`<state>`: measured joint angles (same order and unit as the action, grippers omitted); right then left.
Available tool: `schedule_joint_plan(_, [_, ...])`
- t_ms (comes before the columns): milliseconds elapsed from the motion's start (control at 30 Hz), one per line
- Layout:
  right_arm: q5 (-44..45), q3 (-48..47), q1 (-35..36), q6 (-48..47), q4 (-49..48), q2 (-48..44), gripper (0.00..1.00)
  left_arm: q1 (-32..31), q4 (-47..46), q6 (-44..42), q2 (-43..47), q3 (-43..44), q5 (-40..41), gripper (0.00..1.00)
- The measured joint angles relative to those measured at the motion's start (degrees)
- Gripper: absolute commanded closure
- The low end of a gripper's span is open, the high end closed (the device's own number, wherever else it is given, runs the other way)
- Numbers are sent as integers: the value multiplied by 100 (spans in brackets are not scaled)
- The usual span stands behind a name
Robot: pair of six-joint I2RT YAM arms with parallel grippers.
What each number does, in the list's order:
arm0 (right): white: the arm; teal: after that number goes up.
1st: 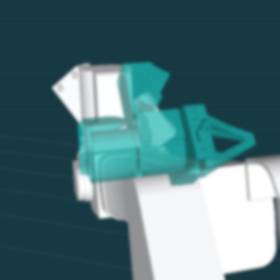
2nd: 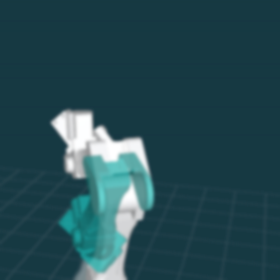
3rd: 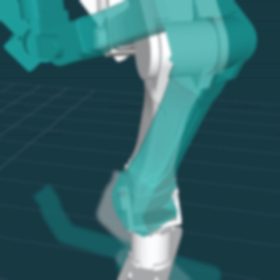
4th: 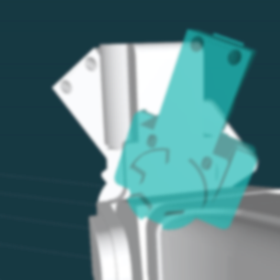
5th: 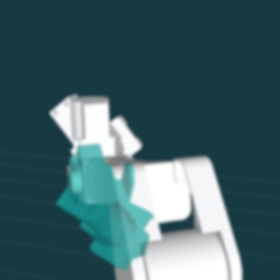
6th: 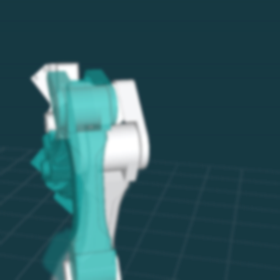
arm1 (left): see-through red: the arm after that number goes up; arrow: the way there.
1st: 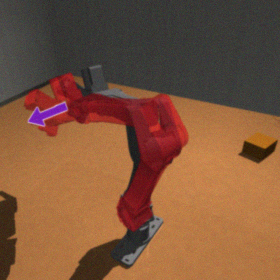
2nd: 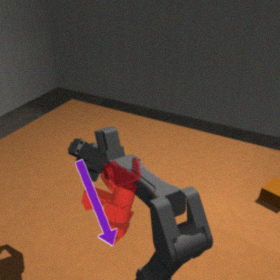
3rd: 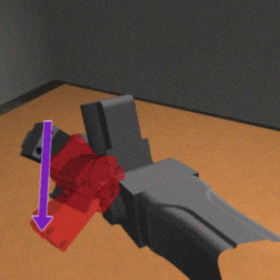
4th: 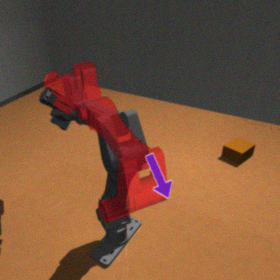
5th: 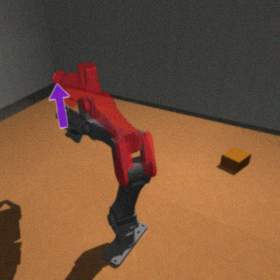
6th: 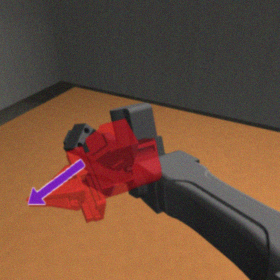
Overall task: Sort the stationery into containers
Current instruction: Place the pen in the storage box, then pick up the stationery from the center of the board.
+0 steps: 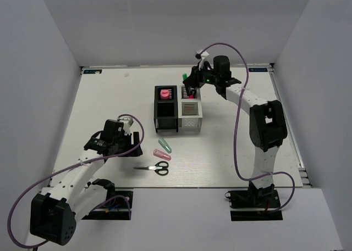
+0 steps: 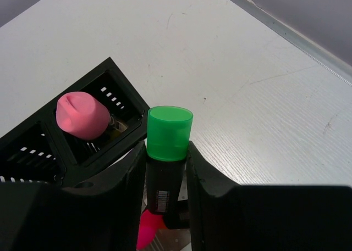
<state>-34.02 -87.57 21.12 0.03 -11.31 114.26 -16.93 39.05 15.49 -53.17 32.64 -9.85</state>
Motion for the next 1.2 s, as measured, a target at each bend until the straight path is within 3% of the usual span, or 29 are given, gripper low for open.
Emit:
schedule_joint_plan(33, [-35, 0, 0, -22, 0, 0, 69, 0, -2, 2, 2, 0, 2, 18])
schedule_joint_plan(100, [-94, 7, 0, -55, 13, 0, 64, 0, 0, 0, 2, 0, 0, 18])
schedule_joint_plan(233, [-212, 46, 2, -151, 79, -9, 41, 0, -2, 2, 2, 0, 0, 18])
schedule_joint_plan(333, [-249, 111, 4, -216, 105, -33, 19, 0, 0, 2, 2, 0, 0, 18])
schedule_joint_plan(433, [-258, 122, 4, -319, 151, -55, 19, 0, -2, 2, 2, 0, 0, 18])
schedule_joint_plan(500, [-258, 122, 0, -354, 197, -92, 27, 0, -2, 2, 0, 0, 0, 23])
schedule_joint_plan(533, [-258, 122, -2, -363, 229, -129, 33, 0, -2, 4, 0, 0, -2, 35])
schedule_joint_plan(567, [-256, 122, -9, -376, 254, -168, 46, 0, -4, 20, 0, 0, -4, 46])
schedule_joint_plan(600, [-254, 118, -15, -393, 299, -214, 81, 0, -9, 17, 0, 0, -9, 58])
schedule_joint_plan(633, [-238, 109, -22, -420, 393, -284, 100, 0, -22, 24, 0, 0, -24, 88])
schedule_joint_plan(667, [-203, 98, -33, -415, 516, -367, 100, 0, -44, 87, -2, 0, -42, 98])
schedule_joint_plan(733, [-20, 50, -52, -472, 918, -579, 100, 0, -118, 166, -28, 0, -120, 100])
schedule_joint_plan(767, [46, 9, -61, -483, 1032, -719, 94, -2, -177, 232, -59, 0, -184, 100])
schedule_joint_plan(800, [240, -20, -79, -422, 1244, -896, 49, -20, -249, 337, -116, 0, -245, 100])
schedule_joint_plan(833, [404, -33, -98, -315, 1460, -1093, 27, -46, -321, 466, -181, 2, -286, 95])
schedule_joint_plan(867, [494, -81, -125, -302, 1700, -1266, 10, -87, -387, 614, -267, 17, -286, 75])
schedule_joint_plan(967, [273, -481, -302, -472, 2710, -1698, 10, -590, -492, 1178, -573, 197, 0, 43])
schedule_joint_plan(1000, [142, -549, -382, -573, 3018, -1845, 17, -861, -463, 1390, -675, 326, 236, 30])
schedule_joint_plan(1033, [35, -555, -457, -723, 3318, -2022, 79, -1117, -452, 1600, -765, 459, 516, 25])
schedule_joint_plan(1067, [-26, -483, -518, -898, 3569, -2192, 100, -1388, -415, 1965, -846, 614, 848, 21])
schedule_joint_plan(1167, [127, 293, -682, -1126, 4181, -2959, 100, -2201, -284, 3178, -964, 911, 1943, 19])
schedule_joint_plan(1200, [205, 704, -697, -1211, 4282, -3261, 94, -2448, -127, 3589, -1051, 1029, 2299, 21])
